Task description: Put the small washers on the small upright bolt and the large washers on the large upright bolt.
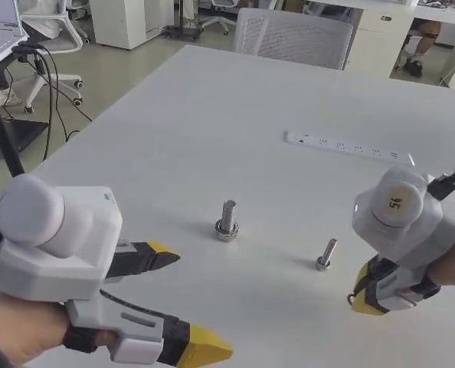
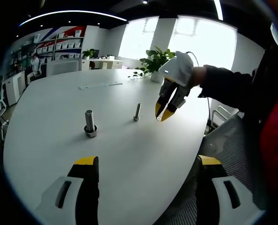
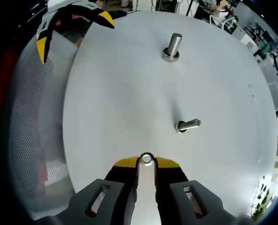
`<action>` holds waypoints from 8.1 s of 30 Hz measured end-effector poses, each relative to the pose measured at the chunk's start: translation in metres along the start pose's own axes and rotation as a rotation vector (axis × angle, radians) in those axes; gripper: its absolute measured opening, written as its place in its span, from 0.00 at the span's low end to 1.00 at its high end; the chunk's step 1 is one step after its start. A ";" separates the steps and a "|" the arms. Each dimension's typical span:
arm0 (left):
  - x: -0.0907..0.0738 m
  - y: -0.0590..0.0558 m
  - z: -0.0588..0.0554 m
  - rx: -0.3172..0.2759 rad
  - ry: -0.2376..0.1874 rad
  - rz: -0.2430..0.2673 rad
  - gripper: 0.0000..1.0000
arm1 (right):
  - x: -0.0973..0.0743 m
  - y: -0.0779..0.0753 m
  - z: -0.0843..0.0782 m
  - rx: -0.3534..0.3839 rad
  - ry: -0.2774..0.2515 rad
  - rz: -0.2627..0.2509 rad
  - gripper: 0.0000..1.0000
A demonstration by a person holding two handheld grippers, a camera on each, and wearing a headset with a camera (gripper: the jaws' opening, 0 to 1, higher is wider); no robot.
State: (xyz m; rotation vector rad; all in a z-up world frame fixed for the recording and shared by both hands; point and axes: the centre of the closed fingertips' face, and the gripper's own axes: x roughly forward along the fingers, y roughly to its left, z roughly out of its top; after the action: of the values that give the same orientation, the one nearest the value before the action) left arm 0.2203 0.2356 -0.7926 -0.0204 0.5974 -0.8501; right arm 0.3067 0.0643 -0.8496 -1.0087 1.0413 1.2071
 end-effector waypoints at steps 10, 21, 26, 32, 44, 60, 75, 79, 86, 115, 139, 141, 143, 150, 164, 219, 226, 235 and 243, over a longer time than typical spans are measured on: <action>0.001 0.000 0.000 -0.003 0.002 0.001 0.85 | -0.014 -0.019 0.002 -0.008 0.002 -0.037 0.13; 0.002 0.000 0.000 -0.004 0.003 0.004 0.85 | -0.033 -0.034 0.021 -0.044 -0.012 -0.077 0.13; 0.001 0.000 0.000 -0.006 0.004 0.005 0.85 | -0.040 -0.041 0.029 -0.065 -0.015 -0.093 0.13; 0.001 0.000 -0.001 -0.009 0.005 0.007 0.85 | -0.043 -0.046 0.040 -0.097 -0.014 -0.099 0.13; 0.000 0.002 -0.002 -0.016 0.006 0.014 0.85 | -0.033 -0.049 0.049 -0.146 0.000 -0.078 0.14; -0.001 0.004 -0.004 -0.025 0.007 0.020 0.85 | -0.023 -0.049 0.049 -0.160 0.023 -0.045 0.14; -0.001 0.004 -0.005 -0.029 0.010 0.025 0.85 | -0.016 -0.046 0.050 -0.157 0.026 -0.026 0.14; -0.001 0.004 -0.005 -0.029 0.013 0.025 0.85 | -0.009 -0.045 0.049 -0.158 0.027 -0.019 0.14; -0.001 0.004 -0.006 -0.032 0.017 0.024 0.85 | -0.001 -0.046 0.046 -0.144 0.029 -0.010 0.14; 0.000 0.005 -0.010 -0.041 0.032 0.024 0.85 | 0.022 -0.039 0.044 -0.127 0.031 0.024 0.14; 0.001 0.004 -0.010 -0.041 0.036 0.019 0.85 | 0.025 -0.042 0.043 -0.107 0.015 0.021 0.16; 0.001 0.004 -0.010 -0.040 0.035 0.020 0.85 | 0.024 -0.042 0.043 -0.099 0.010 0.019 0.18; 0.001 0.004 -0.010 -0.039 0.036 0.020 0.85 | 0.023 -0.041 0.043 -0.094 0.009 0.021 0.19; 0.001 0.003 -0.009 -0.036 0.036 0.020 0.85 | 0.021 -0.041 0.040 -0.074 -0.003 0.017 0.25; 0.001 0.003 -0.010 -0.032 0.039 0.016 0.85 | 0.017 -0.042 0.036 -0.025 -0.036 0.002 0.42; 0.002 0.006 -0.006 -0.019 0.026 0.024 0.89 | -0.018 -0.024 0.020 0.206 -0.318 -0.129 0.88; 0.002 0.006 -0.004 -0.016 0.017 0.024 0.89 | -0.024 -0.015 0.021 0.241 -0.363 -0.140 0.88; 0.002 0.003 -0.001 -0.009 0.010 0.016 0.89 | -0.032 -0.002 0.022 0.283 -0.423 -0.161 0.88; 0.001 0.004 0.002 -0.007 0.000 0.017 0.89 | -0.037 0.011 0.024 0.321 -0.476 -0.174 0.87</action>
State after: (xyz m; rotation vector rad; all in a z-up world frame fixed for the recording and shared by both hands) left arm 0.2245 0.2368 -0.7923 -0.0216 0.6000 -0.8320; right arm 0.2957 0.0808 -0.8087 -0.5133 0.7221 1.0273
